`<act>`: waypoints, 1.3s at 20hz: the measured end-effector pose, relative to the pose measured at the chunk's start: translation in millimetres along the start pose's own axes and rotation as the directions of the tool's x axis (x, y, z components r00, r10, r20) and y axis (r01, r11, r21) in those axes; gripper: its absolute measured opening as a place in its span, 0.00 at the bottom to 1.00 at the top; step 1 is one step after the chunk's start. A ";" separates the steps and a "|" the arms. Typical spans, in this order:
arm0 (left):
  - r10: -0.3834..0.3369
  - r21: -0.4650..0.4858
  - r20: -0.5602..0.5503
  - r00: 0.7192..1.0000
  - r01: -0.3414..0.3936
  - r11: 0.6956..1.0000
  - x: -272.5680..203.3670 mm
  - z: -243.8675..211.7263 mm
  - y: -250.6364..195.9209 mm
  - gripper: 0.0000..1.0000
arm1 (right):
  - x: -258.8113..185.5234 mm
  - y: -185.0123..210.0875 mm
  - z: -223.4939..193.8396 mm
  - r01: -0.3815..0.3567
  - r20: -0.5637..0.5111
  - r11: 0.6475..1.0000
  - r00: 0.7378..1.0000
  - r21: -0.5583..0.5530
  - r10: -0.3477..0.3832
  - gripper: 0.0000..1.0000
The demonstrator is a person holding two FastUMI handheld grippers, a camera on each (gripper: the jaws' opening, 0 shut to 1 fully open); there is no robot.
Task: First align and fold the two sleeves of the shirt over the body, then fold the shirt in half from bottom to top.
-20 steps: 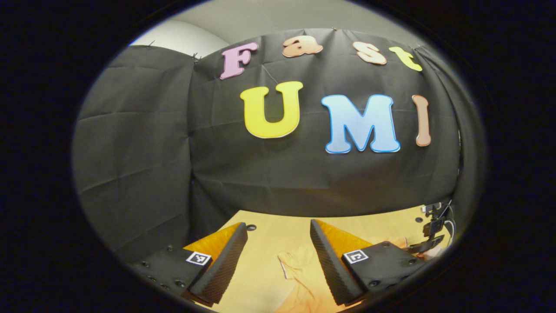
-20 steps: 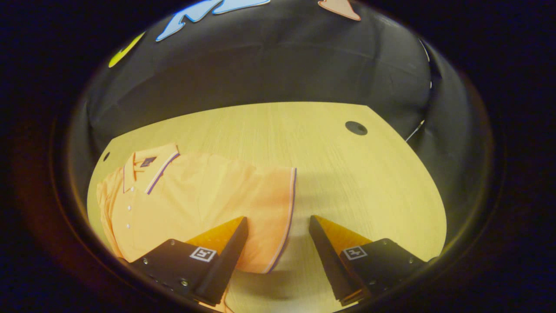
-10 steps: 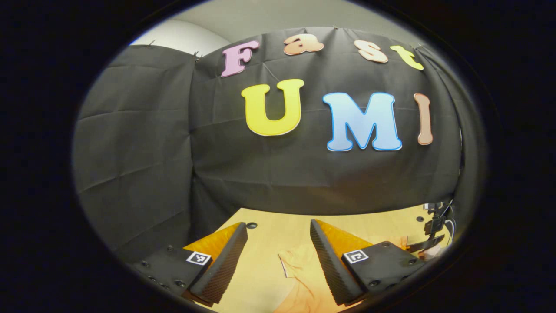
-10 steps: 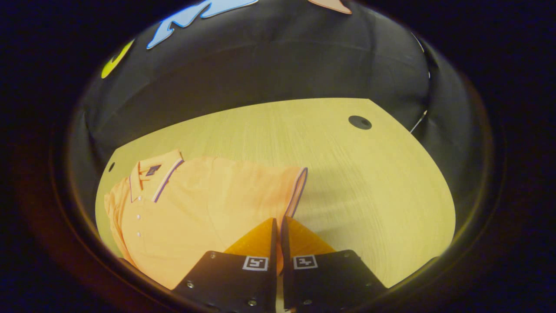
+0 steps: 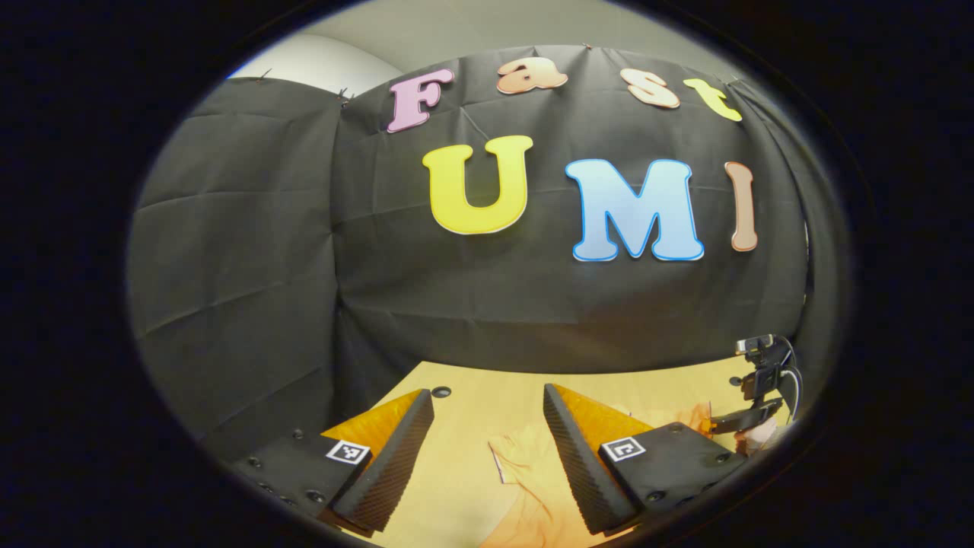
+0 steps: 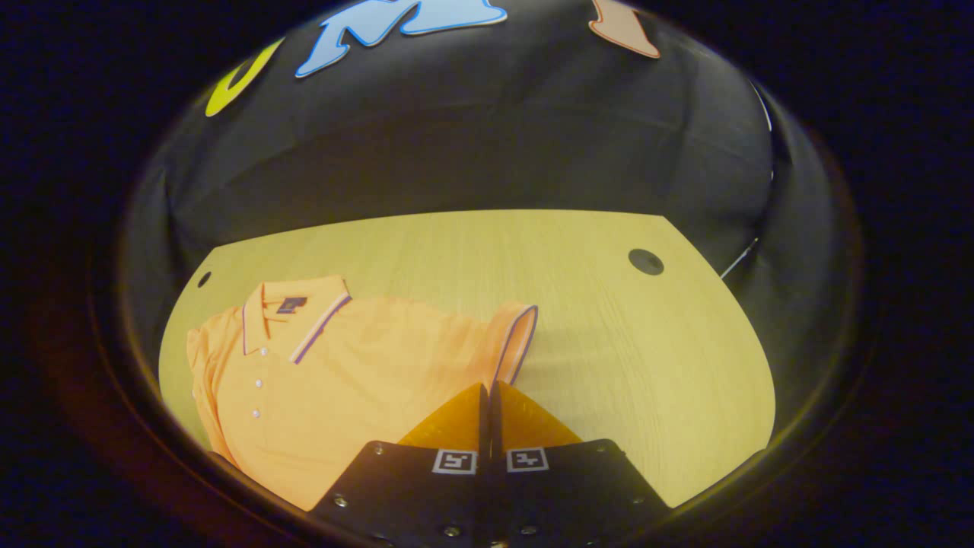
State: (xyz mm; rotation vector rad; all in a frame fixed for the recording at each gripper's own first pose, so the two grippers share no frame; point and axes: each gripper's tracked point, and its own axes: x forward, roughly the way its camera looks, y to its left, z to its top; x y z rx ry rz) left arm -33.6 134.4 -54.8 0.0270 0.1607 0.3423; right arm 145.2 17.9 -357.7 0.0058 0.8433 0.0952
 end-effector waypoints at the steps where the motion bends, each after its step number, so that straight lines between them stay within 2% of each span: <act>1: 0.001 -0.002 -0.001 1.000 -0.001 1.000 -0.6 -0.5 0.2 0.94 | -3.0 10.1 8.7 -0.016 0.021 1.000 1.000 -0.020 0.016 0.00; 5: 0.015 -0.005 -0.002 1.000 -0.015 1.000 -5.8 -1.8 8.9 0.94 | -14.5 69.3 29.6 -0.109 0.068 0.988 0.991 -0.112 0.117 0.00; 9: 0.040 -0.008 -0.009 0.999 -0.040 0.999 -12.7 -5.5 22.4 0.94 | -16.1 129.4 21.1 -0.194 0.048 0.960 0.977 -0.201 0.207 0.00; 12: 0.063 -0.005 -0.016 0.998 -0.063 0.998 -22.1 -9.2 35.9 0.94 | -10.3 157.6 4.1 -0.230 0.006 0.944 0.971 -0.237 0.238 0.00; 16: 0.092 -0.006 -0.032 0.995 -0.092 0.996 -32.0 -15.4 54.8 0.94 | -3.2 174.9 -17.2 -0.253 -0.058 0.937 0.967 -0.242 0.247 0.00; 19: 0.099 -0.015 -0.048 0.994 -0.099 0.995 -34.3 -21.1 63.4 0.94 | -0.4 177.2 -22.7 -0.257 -0.083 0.940 0.966 -0.224 0.245 0.16; 20: 0.099 -0.017 -0.054 0.994 -0.100 0.995 -34.4 -23.8 65.8 0.94 | -0.8 180.2 -21.9 -0.268 -0.082 0.939 0.963 -0.215 0.256 0.16; 21: 0.095 -0.020 -0.059 0.994 -0.097 0.995 -33.5 -26.4 67.0 0.94 | -3.9 182.1 -21.6 -0.272 -0.084 0.939 0.962 -0.209 0.260 0.34; 22: 0.089 -0.023 -0.066 0.994 -0.091 0.996 -30.6 -30.1 66.7 0.94 | -8.4 179.9 -19.8 -0.268 -0.078 0.941 0.963 -0.208 0.257 0.46; 23: 0.082 -0.025 -0.071 0.994 -0.083 0.996 -27.6 -34.1 65.8 0.94 | -12.1 179.0 -16.3 -0.267 -0.068 0.942 0.964 -0.204 0.259 0.50; 24: 0.075 -0.023 -0.078 0.994 -0.077 0.997 -25.2 -38.5 65.1 0.94 | -17.0 179.0 -12.2 -0.271 -0.058 0.943 0.963 -0.196 0.264 0.43; 25: 0.067 -0.019 -0.086 0.994 -0.069 0.997 -20.8 -43.9 65.3 0.94 | -22.1 178.1 -10.2 -0.272 -0.048 0.944 0.962 -0.188 0.268 0.50; 26: 0.059 -0.015 -0.094 0.994 -0.061 0.998 -16.7 -50.2 64.6 0.94 | -27.8 176.4 -5.8 -0.274 -0.038 0.944 0.962 -0.183 0.271 0.50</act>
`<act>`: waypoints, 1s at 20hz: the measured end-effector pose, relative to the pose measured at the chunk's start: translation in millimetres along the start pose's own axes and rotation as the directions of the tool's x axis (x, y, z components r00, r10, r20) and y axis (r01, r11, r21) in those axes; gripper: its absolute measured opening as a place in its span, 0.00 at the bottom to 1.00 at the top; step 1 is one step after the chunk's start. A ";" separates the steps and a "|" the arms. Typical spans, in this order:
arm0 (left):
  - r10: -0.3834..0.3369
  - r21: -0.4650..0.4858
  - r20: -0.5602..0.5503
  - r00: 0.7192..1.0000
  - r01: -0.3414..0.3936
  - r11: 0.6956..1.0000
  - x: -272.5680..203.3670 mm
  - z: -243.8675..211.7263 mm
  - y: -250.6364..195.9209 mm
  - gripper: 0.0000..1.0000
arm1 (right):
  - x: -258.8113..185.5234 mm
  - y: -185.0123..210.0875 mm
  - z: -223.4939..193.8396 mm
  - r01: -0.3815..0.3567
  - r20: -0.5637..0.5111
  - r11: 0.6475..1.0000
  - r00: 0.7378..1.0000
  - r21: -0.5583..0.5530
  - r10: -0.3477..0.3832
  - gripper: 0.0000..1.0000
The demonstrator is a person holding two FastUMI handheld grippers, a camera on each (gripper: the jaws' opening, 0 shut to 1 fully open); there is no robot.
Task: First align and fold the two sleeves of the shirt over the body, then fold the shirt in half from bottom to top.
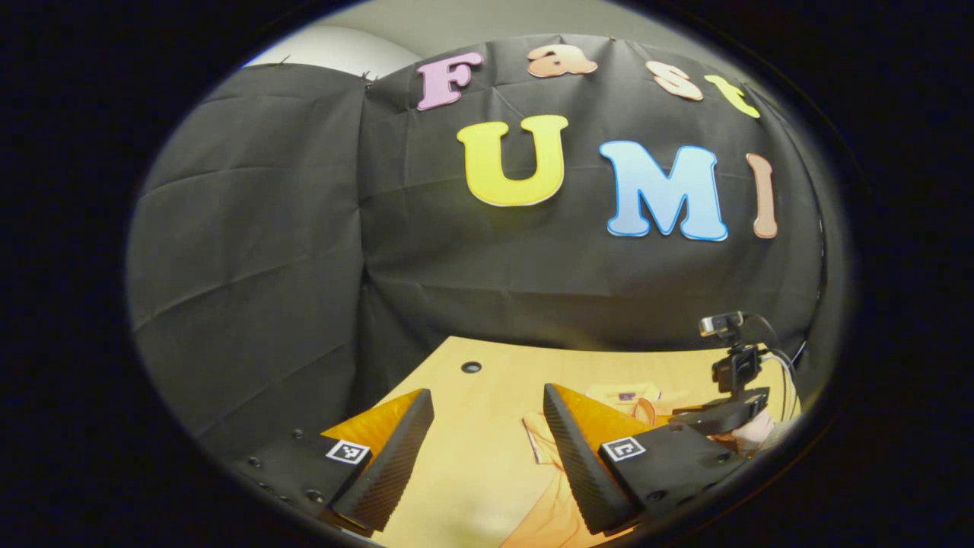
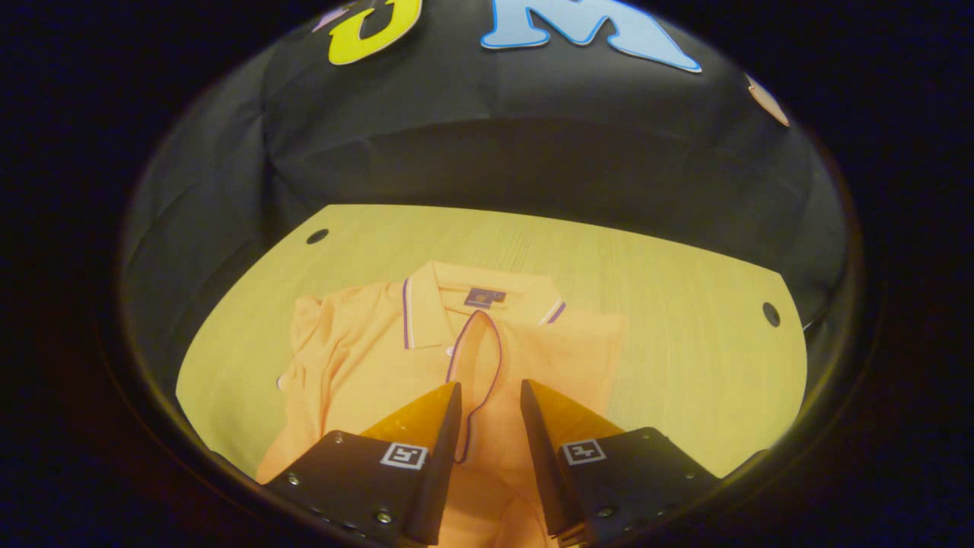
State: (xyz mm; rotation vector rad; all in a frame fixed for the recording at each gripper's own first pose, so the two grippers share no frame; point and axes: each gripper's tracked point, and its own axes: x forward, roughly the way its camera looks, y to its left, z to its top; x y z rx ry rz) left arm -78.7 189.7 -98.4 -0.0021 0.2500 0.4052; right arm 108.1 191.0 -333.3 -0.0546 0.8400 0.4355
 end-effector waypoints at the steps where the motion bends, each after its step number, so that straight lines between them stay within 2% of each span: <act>1: -0.011 0.004 -0.008 1.000 0.011 1.000 5.5 -6.1 -1.7 0.94 | -5.9 -1.1 1.4 0.001 0.010 1.000 1.000 0.004 -0.001 0.50; 3: -0.037 0.012 -0.029 0.999 0.037 0.999 19.1 -22.6 -6.6 0.94 | -18.8 -4.1 1.6 0.001 0.018 1.000 1.000 0.014 -0.001 0.50; 6: -0.113 0.003 -0.067 0.991 0.113 0.994 45.7 -59.9 -23.6 0.95 | -42.8 -14.0 -4.3 0.018 0.024 1.000 1.000 0.022 -0.019 0.50; 11: -0.207 -0.003 -0.158 0.966 0.209 0.978 96.5 -127.5 -52.0 0.94 | -92.1 -38.4 -28.4 0.083 0.017 0.995 0.996 0.060 -0.084 0.49; 12: -0.217 -0.008 -0.176 0.960 0.218 0.976 106.6 -139.4 -56.8 0.96 | -102.2 -42.8 -36.2 0.098 0.013 0.993 0.995 0.069 -0.099 0.49; 15: -0.229 -0.017 -0.236 0.944 0.232 0.973 137.2 -178.4 -66.6 0.95 | -132.5 -55.9 -55.8 0.138 -0.004 0.984 0.990 0.108 -0.139 0.50; 20: -0.205 -0.006 -0.357 0.911 0.218 0.976 175.5 -243.6 -69.3 0.95 | -172.0 -83.2 -93.8 0.233 -0.048 0.957 0.972 0.172 -0.228 0.49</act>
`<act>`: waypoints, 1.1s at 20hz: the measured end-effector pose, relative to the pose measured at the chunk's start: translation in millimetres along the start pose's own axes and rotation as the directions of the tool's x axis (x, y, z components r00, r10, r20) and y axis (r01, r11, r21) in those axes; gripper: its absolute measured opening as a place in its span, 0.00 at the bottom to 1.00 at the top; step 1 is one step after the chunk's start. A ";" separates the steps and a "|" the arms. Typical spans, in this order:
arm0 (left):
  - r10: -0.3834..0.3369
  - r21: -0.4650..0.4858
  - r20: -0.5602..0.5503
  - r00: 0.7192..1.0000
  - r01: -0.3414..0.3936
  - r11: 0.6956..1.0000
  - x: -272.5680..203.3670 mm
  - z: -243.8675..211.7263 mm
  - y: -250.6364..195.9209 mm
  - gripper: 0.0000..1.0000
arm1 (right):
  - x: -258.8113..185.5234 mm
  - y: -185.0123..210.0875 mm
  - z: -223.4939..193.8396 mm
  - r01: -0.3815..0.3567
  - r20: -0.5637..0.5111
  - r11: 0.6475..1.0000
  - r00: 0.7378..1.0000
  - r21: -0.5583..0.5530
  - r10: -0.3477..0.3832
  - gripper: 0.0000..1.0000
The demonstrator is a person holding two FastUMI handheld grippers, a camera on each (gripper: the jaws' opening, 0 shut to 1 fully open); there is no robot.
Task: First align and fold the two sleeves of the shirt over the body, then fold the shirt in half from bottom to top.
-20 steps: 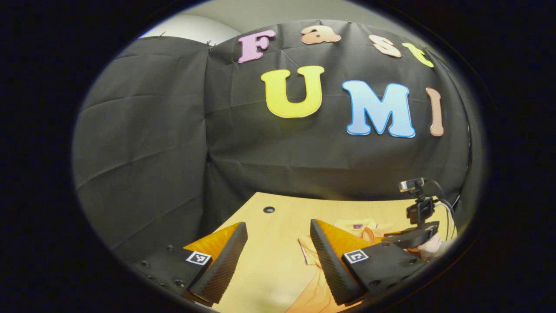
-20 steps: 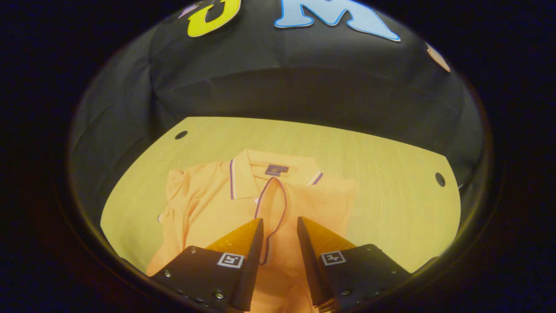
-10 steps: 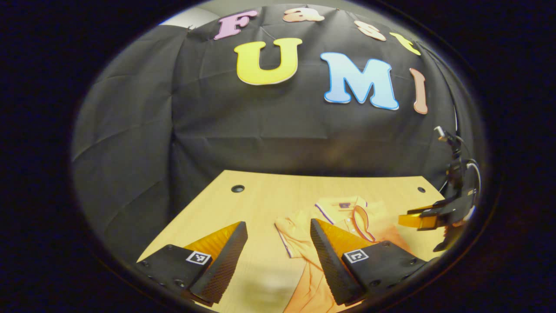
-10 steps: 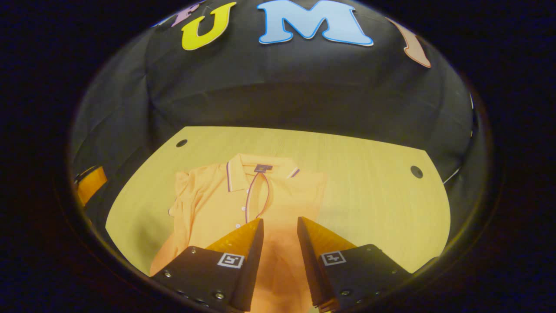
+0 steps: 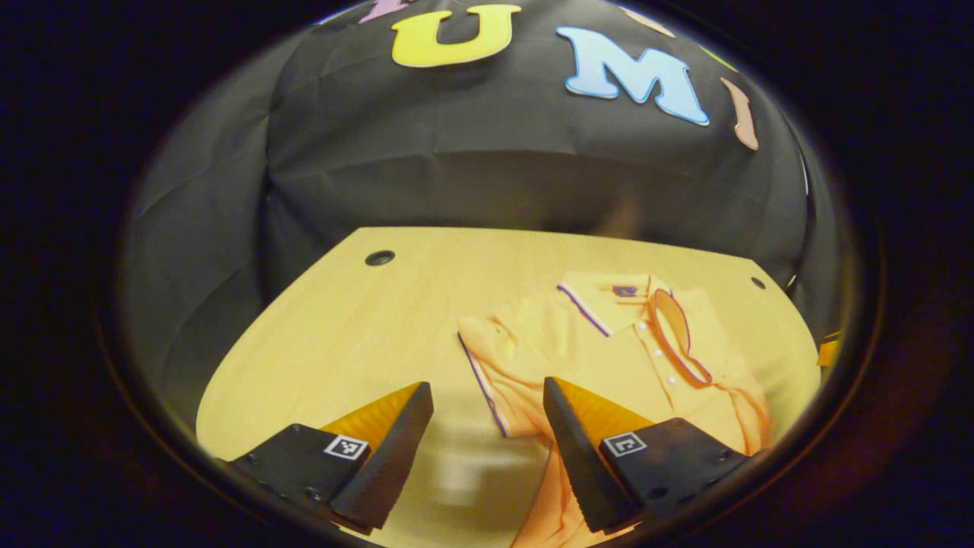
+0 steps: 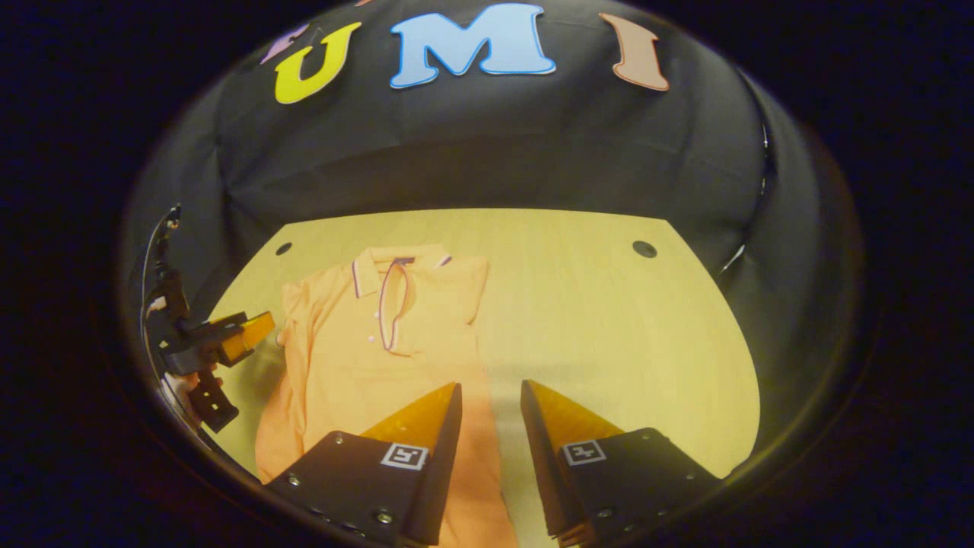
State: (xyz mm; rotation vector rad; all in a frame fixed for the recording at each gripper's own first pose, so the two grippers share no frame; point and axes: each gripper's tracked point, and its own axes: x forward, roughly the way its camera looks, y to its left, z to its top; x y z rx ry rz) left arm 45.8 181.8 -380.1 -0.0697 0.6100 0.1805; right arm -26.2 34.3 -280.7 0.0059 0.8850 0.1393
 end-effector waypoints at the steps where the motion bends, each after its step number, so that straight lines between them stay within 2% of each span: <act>1: 0.002 -0.002 -0.012 1.000 -0.002 1.000 6.9 -4.5 1.3 0.96 | -5.0 -8.2 -4.8 0.018 -0.008 1.000 1.000 0.009 -0.018 0.50; 5: 0.020 -0.025 -0.084 0.996 -0.022 0.999 22.7 -29.8 4.5 0.95 | -19.9 -31.5 -24.8 0.077 -0.036 0.996 0.997 0.048 -0.075 0.49; 7: 0.042 0.001 -0.050 0.998 -0.042 0.999 24.0 -29.6 6.6 0.92 | -25.6 -38.2 -30.9 0.094 -0.045 0.993 0.995 0.064 -0.092 0.50; 8: 0.044 0.004 -0.049 0.998 -0.044 0.999 21.3 -31.4 5.4 0.85 | -27.7 -40.6 -34.3 0.101 -0.047 0.993 0.994 0.068 -0.098 0.49; 9: 0.034 0.002 -0.029 0.999 -0.034 0.999 24.1 -28.8 4.2 0.85 | -30.2 -41.6 -36.1 0.104 -0.048 0.992 0.994 0.073 -0.101 0.50; 12: 0.056 -0.024 0.003 0.998 -0.056 0.998 25.3 -27.5 10.8 0.49 | -32.6 -43.1 -43.8 0.110 -0.055 0.990 0.993 0.086 -0.106 0.49; 13: 0.060 -0.030 0.010 0.998 -0.059 0.998 25.4 -25.6 10.6 0.34 | -33.7 -42.5 -44.4 0.109 -0.057 0.990 0.993 0.090 -0.104 0.49; 14: 0.063 -0.035 0.010 0.998 -0.063 0.997 24.2 -28.2 13.7 0.34 | -34.6 -41.9 -45.9 0.109 -0.057 0.990 0.993 0.093 -0.104 0.50; 16: 0.068 -0.031 0.005 0.998 -0.068 0.997 23.9 -26.4 13.9 0.11 | -34.5 -40.8 -47.1 0.106 -0.058 0.990 0.993 0.096 -0.101 0.50; 17: 0.079 -0.013 -0.004 0.997 -0.079 0.997 23.0 -24.7 15.1 0.11 | -34.7 -40.6 -46.8 0.106 -0.059 0.990 0.993 0.097 -0.100 0.50; 18: 0.094 0.000 -0.021 0.995 -0.094 0.996 22.8 -25.8 15.2 0.07 | -35.5 -40.3 -47.3 0.105 -0.057 0.990 0.993 0.098 -0.100 0.50; 20: 0.153 0.052 -0.043 0.987 -0.151 0.987 21.4 -24.4 24.5 0.06 | -36.4 -41.0 -47.1 0.105 -0.054 0.989 0.994 0.101 -0.100 0.50; 22: 0.180 0.076 -0.016 0.984 -0.178 0.981 15.7 -12.0 27.7 0.06 | -37.4 -43.5 -47.5 0.107 -0.051 0.989 0.993 0.106 -0.102 0.50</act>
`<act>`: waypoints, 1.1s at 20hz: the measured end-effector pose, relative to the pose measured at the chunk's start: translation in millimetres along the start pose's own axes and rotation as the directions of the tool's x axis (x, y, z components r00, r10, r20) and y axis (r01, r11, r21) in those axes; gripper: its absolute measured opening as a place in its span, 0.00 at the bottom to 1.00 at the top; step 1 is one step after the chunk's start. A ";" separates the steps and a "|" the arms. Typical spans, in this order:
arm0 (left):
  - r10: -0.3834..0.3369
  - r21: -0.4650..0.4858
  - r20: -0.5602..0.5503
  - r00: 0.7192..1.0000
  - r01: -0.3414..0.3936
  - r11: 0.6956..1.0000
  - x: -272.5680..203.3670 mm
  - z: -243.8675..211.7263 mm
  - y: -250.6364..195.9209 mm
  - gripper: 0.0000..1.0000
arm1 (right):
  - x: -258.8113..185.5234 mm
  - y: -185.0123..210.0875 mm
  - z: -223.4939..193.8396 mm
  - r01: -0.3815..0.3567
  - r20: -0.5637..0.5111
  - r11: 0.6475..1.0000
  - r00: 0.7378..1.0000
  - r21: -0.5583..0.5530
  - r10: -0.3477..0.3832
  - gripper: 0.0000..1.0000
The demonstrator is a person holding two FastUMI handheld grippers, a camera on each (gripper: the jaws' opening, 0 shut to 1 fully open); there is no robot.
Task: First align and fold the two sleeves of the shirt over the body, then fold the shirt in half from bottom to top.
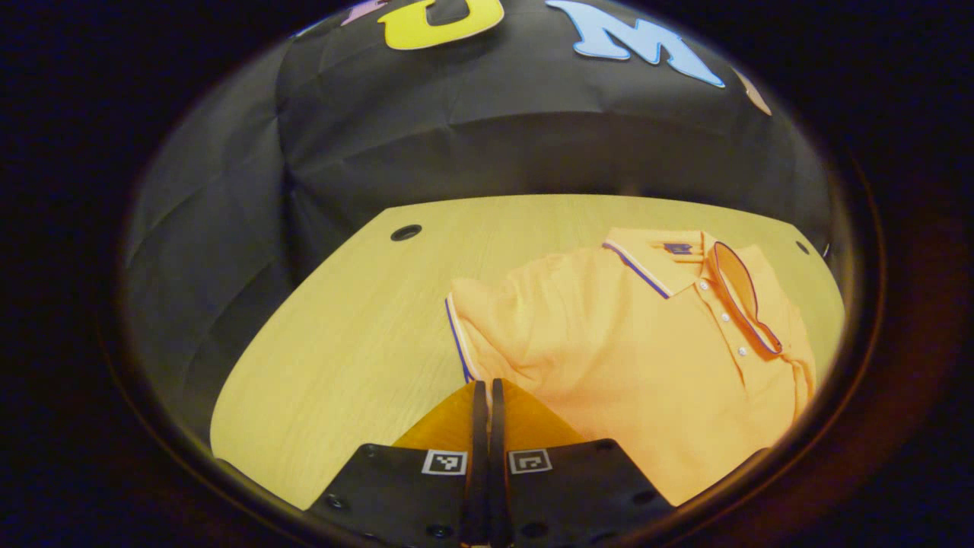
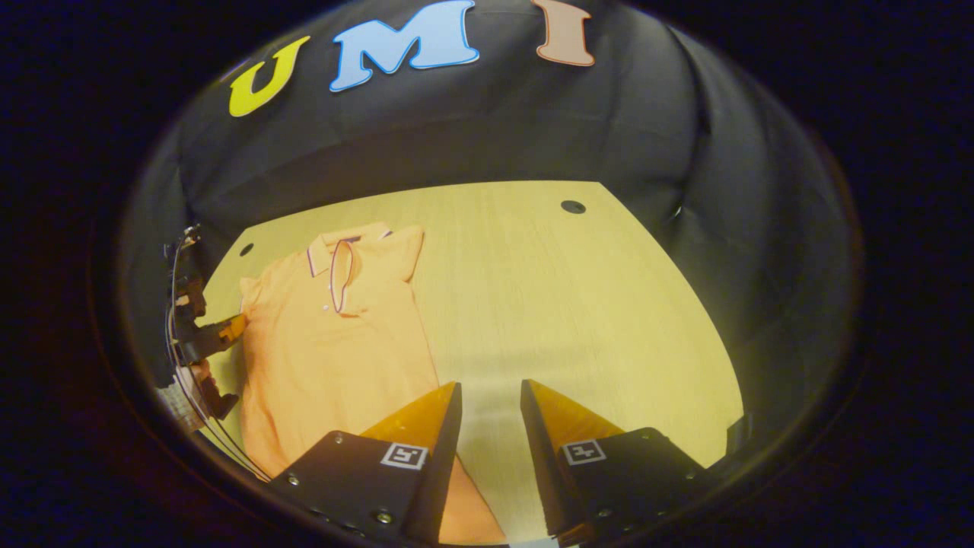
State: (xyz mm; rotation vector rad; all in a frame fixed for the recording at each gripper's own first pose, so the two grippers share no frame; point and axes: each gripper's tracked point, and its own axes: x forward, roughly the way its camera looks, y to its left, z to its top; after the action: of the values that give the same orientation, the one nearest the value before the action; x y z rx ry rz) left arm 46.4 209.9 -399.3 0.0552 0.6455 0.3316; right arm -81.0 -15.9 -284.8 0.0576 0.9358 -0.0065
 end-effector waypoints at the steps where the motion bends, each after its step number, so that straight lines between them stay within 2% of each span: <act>1: 0.003 0.005 0.024 1.000 -0.003 1.000 -3.6 8.3 -0.5 0.06 | -1.4 -1.4 -0.9 0.003 0.001 1.000 1.000 0.004 -0.003 0.50; 6: -0.040 0.091 0.135 0.990 0.028 0.996 -26.0 55.6 -22.2 0.06 | -2.9 -8.4 -10.4 0.010 -0.004 0.998 1.000 0.054 -0.009 0.50; 11: -0.165 0.233 0.225 0.960 0.111 0.966 -46.9 96.2 -82.2 0.06 | -9.3 -18.6 -15.6 0.022 0.003 0.996 1.000 0.086 -0.022 0.50; 14: -0.280 0.383 0.258 0.925 0.169 0.908 -61.8 112.5 -136.7 0.06 | -14.2 -27.9 -19.6 0.036 0.007 0.993 0.999 0.113 -0.037 0.50; 17: -0.402 0.552 0.245 0.882 0.214 0.806 -75.2 106.1 -197.3 0.06 | -20.7 -40.0 -24.6 0.055 0.008 0.988 0.998 0.146 -0.057 0.49; 19: -0.457 0.612 0.197 0.867 0.256 0.748 -76.8 88.0 -229.1 0.07 | -24.0 -49.1 -30.3 0.071 0.007 0.984 0.997 0.164 -0.073 0.49; 22: -0.478 0.635 0.128 0.869 0.298 0.712 -72.8 61.4 -251.7 0.06 | -29.0 -61.0 -32.9 0.094 0.006 0.976 0.995 0.195 -0.097 0.49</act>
State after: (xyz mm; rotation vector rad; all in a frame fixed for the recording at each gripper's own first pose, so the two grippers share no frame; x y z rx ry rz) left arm 100.7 -48.3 -346.4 0.5629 0.4337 -0.3146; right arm -126.6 -75.6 -283.8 0.1937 0.9196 -0.1875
